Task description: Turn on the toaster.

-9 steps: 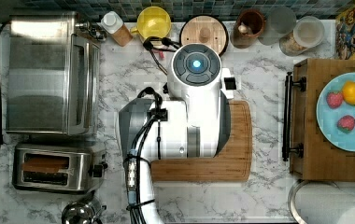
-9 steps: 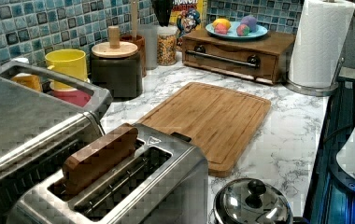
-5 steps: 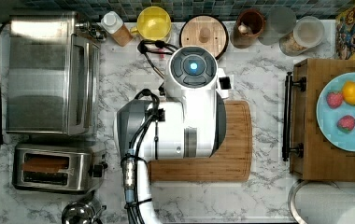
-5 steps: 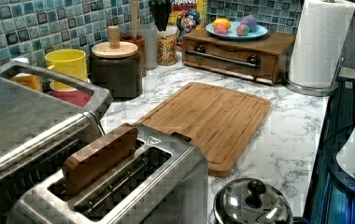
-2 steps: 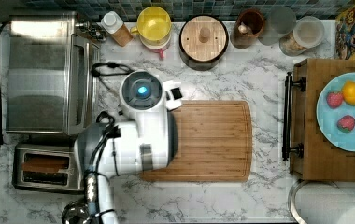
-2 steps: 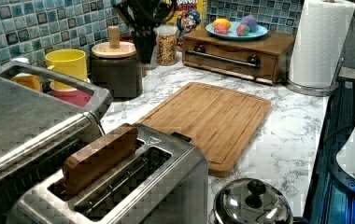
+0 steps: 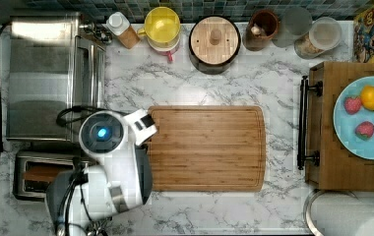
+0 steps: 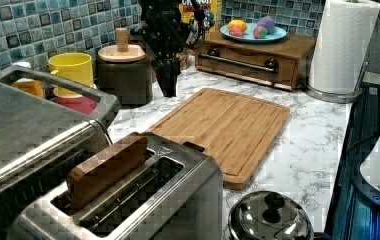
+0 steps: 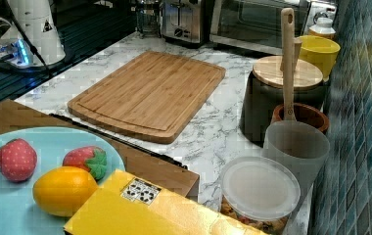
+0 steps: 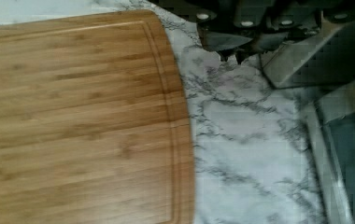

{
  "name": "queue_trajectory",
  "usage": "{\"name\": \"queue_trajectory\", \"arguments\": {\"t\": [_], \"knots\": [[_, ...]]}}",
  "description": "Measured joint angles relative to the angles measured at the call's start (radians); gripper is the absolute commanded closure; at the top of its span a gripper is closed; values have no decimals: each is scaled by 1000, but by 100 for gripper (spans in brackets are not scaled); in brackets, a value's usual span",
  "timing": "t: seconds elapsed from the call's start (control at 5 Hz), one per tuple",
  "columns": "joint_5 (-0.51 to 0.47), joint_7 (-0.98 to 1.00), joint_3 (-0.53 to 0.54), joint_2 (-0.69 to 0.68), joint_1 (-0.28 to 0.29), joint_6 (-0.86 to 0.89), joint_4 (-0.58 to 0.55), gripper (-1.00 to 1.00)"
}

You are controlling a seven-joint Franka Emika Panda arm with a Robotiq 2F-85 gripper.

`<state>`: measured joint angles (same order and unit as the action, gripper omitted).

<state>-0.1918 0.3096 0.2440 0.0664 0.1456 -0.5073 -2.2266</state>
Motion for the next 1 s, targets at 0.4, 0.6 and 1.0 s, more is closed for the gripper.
{"name": "queue_trajectory", "arguments": {"t": [0.4,0.6,1.0], "knots": [[-14,72,38,137,67,54,-92,100],[-50,142,40,139,90,101,-90,100],[-68,196,45,126,117,91,-105,100]]}}
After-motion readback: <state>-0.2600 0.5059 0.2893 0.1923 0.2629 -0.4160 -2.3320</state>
